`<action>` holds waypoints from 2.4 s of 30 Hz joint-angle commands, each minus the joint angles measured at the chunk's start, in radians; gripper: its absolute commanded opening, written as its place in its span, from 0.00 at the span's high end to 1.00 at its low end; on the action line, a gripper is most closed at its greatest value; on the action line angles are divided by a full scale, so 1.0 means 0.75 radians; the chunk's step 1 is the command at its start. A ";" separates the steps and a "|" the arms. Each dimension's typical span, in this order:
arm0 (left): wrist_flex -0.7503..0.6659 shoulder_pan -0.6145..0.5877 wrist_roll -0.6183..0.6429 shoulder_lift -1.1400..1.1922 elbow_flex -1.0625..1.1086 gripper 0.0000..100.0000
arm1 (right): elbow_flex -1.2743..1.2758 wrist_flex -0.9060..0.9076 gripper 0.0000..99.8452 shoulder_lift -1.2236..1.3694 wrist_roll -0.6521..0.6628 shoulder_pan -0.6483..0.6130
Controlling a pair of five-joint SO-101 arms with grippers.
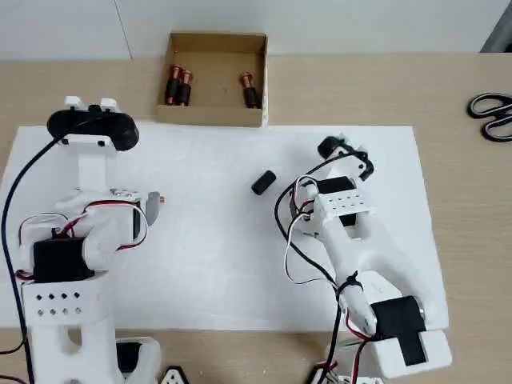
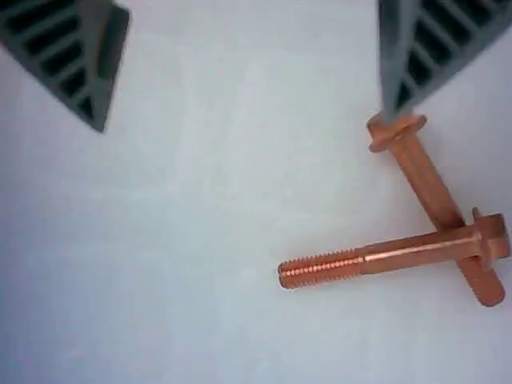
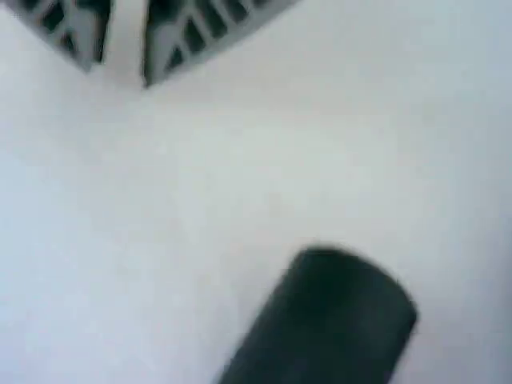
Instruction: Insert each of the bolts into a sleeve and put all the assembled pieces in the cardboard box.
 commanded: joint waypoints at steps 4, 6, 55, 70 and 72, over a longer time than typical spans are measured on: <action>-0.002 0.004 -0.010 -0.025 -0.005 0.79 | -0.027 0.066 0.96 -0.265 0.102 -0.001; -0.004 0.004 -0.010 -0.025 -0.005 0.79 | -0.033 0.046 0.96 -0.388 0.100 -0.026; -0.090 -0.002 -0.012 -0.025 0.095 0.79 | -0.346 -0.304 0.85 0.306 -0.106 0.042; -0.088 -0.002 -0.012 -0.025 0.095 0.79 | -0.536 0.269 0.98 0.054 0.577 0.116; -0.088 -0.002 -0.012 -0.025 0.095 0.79 | -0.575 0.351 0.98 -0.003 0.749 0.130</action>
